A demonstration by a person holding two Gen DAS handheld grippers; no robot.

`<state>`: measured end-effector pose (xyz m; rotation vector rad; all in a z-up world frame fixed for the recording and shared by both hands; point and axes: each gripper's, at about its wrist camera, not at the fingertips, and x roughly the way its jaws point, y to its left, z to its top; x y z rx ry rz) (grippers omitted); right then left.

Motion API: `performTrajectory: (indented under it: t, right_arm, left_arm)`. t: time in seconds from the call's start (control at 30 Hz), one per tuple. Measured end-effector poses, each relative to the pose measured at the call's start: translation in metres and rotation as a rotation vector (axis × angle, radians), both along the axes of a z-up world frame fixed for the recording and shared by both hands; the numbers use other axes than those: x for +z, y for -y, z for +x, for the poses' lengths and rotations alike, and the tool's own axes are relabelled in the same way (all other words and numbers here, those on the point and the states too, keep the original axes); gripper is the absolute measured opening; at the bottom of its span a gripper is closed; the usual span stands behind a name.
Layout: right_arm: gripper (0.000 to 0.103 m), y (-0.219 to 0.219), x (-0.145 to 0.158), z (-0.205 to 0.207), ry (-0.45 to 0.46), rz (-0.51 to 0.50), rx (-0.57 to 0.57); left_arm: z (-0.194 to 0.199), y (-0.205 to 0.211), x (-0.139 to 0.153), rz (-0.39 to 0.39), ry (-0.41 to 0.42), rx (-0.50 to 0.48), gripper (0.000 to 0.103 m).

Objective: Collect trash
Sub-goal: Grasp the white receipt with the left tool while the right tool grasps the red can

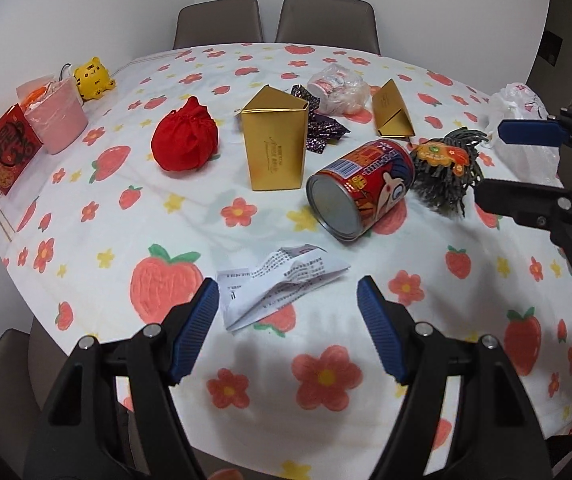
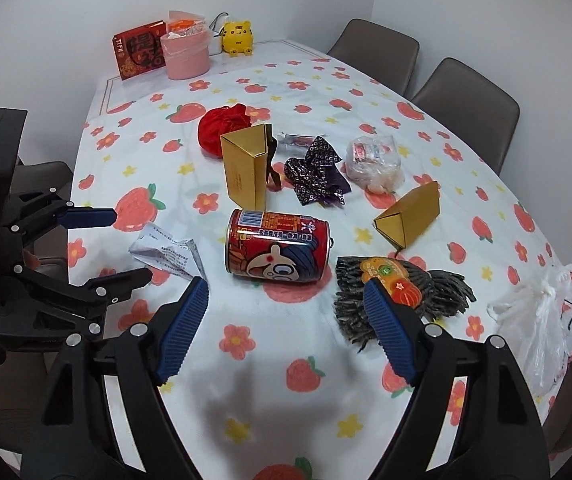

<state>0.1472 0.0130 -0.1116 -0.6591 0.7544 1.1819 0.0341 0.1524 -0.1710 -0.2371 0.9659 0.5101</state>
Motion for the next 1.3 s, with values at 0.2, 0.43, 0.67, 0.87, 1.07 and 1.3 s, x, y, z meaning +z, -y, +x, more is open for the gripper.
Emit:
performTrajectory:
  t: [0.2, 0.43, 0.67, 0.87, 1.07, 1.3]
  right_arm:
    - [0.077, -0.017, -0.02, 0.012, -0.017, -0.029, -0.001]
    - [0.077, -0.029, -0.035, 0.019, -0.032, -0.057, -0.019]
    - [0.081, -0.039, -0.04, 0.023, -0.023, -0.063, -0.03]
    - [0.085, -0.05, -0.043, 0.026, -0.033, -0.056, -0.037]
    - [0.091, -0.063, -0.045, 0.025, -0.037, -0.048, -0.03]
    - [0.092, -0.083, -0.058, 0.028, -0.02, -0.069, -0.024]
  left_arm:
    - [0.012, -0.021, -0.028, -0.017, -0.033, -0.008, 0.072]
    - [0.019, -0.029, -0.051, -0.084, -0.046, -0.039, 0.018]
    - [0.02, -0.03, -0.051, -0.101, -0.032, -0.04, 0.007]
    - [0.021, -0.029, -0.045, -0.104, -0.015, -0.036, 0.006]
    - [0.015, -0.035, -0.038, -0.12, 0.016, 0.005, 0.006]
    - [0.01, -0.041, -0.033, -0.128, 0.026, 0.026, 0.006]
